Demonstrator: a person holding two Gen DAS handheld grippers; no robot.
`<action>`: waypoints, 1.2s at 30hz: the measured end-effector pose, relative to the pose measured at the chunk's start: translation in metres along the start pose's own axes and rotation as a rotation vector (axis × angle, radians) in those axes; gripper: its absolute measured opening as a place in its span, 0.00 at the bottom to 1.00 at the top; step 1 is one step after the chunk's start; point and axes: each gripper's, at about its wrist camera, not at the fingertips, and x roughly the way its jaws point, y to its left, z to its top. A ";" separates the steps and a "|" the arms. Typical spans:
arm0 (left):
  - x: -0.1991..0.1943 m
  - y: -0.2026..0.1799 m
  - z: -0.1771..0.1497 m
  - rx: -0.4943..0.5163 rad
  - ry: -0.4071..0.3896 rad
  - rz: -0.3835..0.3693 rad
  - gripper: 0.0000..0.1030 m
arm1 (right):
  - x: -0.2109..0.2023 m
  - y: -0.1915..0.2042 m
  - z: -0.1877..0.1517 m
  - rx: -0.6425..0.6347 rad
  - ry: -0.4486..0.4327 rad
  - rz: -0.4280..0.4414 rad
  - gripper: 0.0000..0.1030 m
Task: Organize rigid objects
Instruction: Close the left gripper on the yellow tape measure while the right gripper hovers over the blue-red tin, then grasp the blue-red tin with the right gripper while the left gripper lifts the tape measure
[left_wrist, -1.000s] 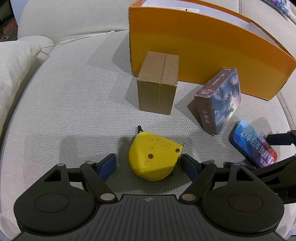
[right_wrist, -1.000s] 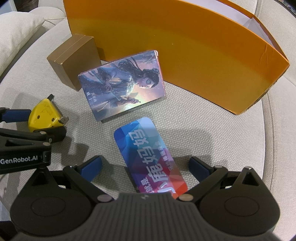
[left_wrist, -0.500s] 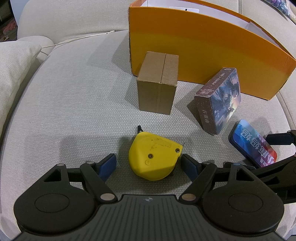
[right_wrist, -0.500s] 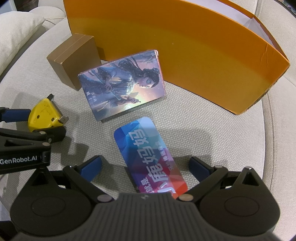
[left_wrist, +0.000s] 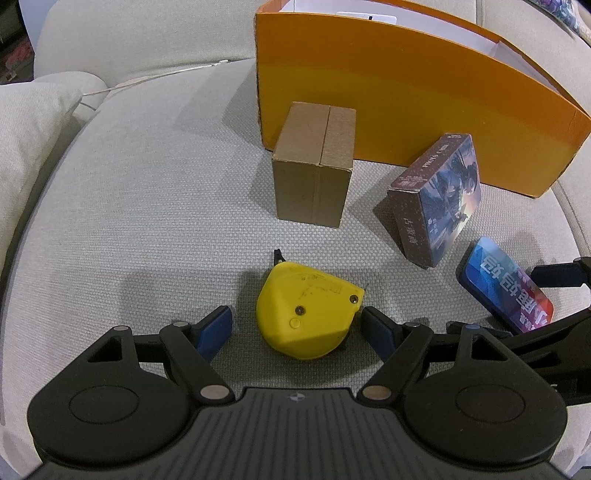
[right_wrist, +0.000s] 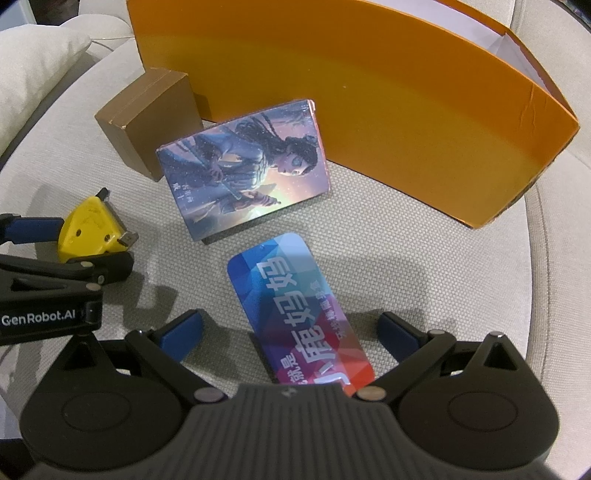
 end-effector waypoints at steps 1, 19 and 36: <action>0.000 0.000 0.001 0.001 0.003 -0.002 0.90 | 0.001 0.001 0.001 -0.002 0.001 -0.003 0.98; 0.003 0.013 0.006 0.040 0.011 -0.063 0.62 | -0.012 -0.017 0.009 0.034 -0.014 0.027 0.62; 0.000 0.009 0.001 0.065 0.008 -0.045 0.62 | -0.012 -0.026 0.008 0.027 -0.007 0.019 0.52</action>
